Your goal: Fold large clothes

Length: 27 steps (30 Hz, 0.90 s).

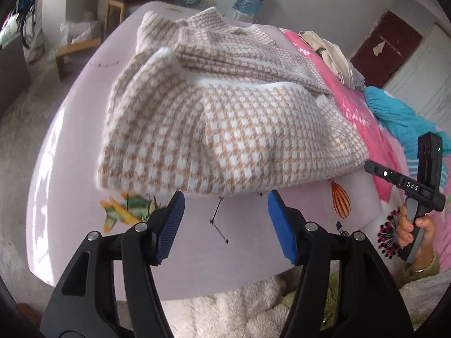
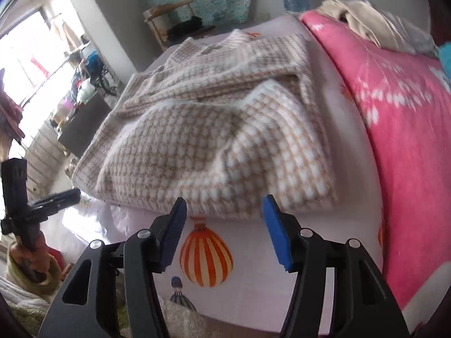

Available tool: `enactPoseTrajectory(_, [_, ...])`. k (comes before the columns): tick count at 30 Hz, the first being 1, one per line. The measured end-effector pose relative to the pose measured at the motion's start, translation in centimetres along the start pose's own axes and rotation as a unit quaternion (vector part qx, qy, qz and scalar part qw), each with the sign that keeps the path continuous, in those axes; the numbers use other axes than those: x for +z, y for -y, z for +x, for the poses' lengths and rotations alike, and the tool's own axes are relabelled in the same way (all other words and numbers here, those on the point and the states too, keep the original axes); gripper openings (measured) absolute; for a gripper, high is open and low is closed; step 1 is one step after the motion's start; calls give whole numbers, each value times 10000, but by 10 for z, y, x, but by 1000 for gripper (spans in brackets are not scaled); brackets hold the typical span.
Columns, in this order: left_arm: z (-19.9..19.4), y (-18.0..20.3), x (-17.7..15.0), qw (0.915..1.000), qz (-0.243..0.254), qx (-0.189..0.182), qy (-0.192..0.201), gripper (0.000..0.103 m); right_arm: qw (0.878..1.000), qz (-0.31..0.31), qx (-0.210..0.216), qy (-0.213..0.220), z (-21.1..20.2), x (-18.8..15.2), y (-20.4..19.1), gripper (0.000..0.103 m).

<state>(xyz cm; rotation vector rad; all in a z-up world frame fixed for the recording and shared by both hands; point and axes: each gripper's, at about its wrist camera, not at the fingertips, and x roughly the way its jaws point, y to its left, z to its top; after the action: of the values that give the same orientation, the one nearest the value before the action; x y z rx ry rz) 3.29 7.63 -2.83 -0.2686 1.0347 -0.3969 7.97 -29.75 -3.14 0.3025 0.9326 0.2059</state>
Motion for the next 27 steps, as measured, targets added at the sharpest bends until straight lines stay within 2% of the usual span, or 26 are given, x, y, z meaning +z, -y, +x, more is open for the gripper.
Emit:
enactPoseTrajectory(1, [3,-9,-4,9997,-240,-25,-19,60,9996,281,1,-58,-1,-7,12,60])
enactPoseTrajectory(3, [10,-29,-6,9966,-812,-166,5,60,9960,800,-350,-200,6,-14,32,60])
enactPoseTrajectory(4, [14,-41,-5,9926,-1174,-307,60,60,9937,1009,-439,-216,9,-17,41,60])
enactPoseTrajectory(6, [17,-61,-1,9794,-1842,-748,340,60,9914,1283,-237,78,10,-17,49,60])
enactPoseTrajectory(9, [21,-73,7,9696,-2229,-820,594,58,9879,1459,-313,431,17,-9,52,61])
enactPoseTrajectory(11, [25,-70,11,9693,-2269,-666,672,54,9845,1622,-291,602,25,-4,54,61])
enactPoseTrajectory(14, [28,-49,18,9831,-1650,233,760,36,9861,1302,-647,805,37,2,38,58])
enactPoseTrajectory(15, [29,-38,19,9864,-1329,573,778,30,9868,1126,-811,839,39,3,31,52])
enactPoseTrajectory(16, [29,-29,19,9879,-1006,858,807,27,9869,970,-972,841,40,5,26,34])
enactPoseTrajectory(17, [27,-19,20,9880,-660,1092,874,18,9867,823,-1118,842,40,6,22,21])
enactPoseTrajectory(18, [24,-7,19,9862,-327,1310,962,13,9864,722,-1193,867,35,9,20,18])
enactPoseTrajectory(19, [18,1,19,9834,-62,1475,1057,11,9858,598,-1284,903,30,11,15,14])
enactPoseTrajectory(21, [3,17,19,9777,325,1670,1231,9,9821,245,-1539,1060,14,12,2,11])
enactPoseTrajectory(23, [-15,26,20,9751,538,1685,1337,8,9790,35,-1638,1211,-5,12,-9,9])
enactPoseTrajectory(27, [-51,27,17,9788,579,1420,1355,7,9797,-12,-1520,1305,-36,4,-15,9])
